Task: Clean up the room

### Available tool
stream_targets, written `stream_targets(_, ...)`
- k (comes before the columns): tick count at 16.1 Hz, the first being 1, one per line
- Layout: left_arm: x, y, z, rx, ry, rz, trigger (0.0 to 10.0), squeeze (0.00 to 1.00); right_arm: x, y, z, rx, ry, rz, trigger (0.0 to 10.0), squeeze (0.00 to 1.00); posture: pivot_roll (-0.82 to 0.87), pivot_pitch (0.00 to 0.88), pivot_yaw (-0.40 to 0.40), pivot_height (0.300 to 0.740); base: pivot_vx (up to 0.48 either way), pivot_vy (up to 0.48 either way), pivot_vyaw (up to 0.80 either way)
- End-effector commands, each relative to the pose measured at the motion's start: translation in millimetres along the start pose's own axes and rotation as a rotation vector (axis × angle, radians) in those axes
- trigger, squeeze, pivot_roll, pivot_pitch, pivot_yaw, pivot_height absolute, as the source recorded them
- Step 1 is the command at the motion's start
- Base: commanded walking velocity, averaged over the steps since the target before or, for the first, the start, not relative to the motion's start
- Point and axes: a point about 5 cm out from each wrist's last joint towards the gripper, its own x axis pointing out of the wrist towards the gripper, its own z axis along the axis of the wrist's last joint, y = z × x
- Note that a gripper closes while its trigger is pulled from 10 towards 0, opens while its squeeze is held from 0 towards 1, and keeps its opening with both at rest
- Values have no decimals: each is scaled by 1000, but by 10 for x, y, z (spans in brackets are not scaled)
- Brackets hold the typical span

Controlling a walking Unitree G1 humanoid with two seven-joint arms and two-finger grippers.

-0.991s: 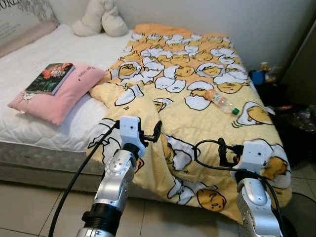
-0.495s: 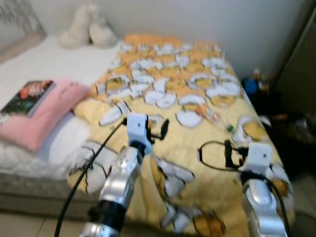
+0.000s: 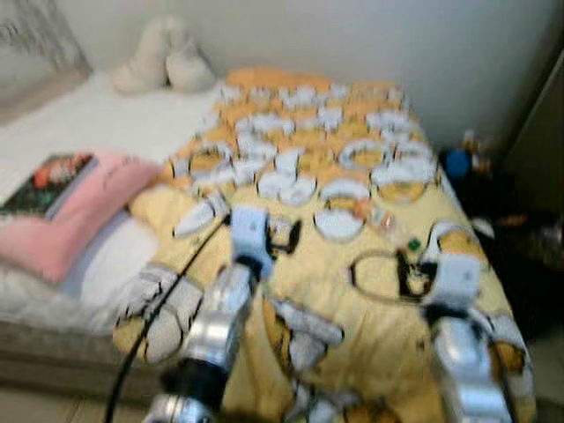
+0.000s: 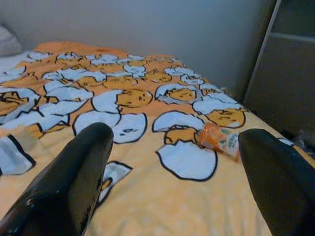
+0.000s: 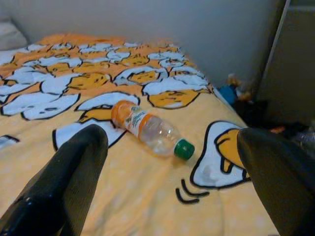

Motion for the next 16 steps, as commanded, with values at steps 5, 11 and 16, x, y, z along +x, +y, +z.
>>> stream_targets(5,6,0,-10,-4,6,-27,10000,0,-23,40,4,6,-1,4,10000,0,93,0,28,740,401,-258,0)
stream_targets(11,0,12,-24,-18,4,-16,10000,0,-70,13,-18,6,4,-9,10000,0,80,0,38,740,201,-129,0)
stream_targets(16,-50,-23,-19,28,1,-73,10000,0,113,-21,67,-64,26,34,10000,0,108,0,37,740,0,0,0)
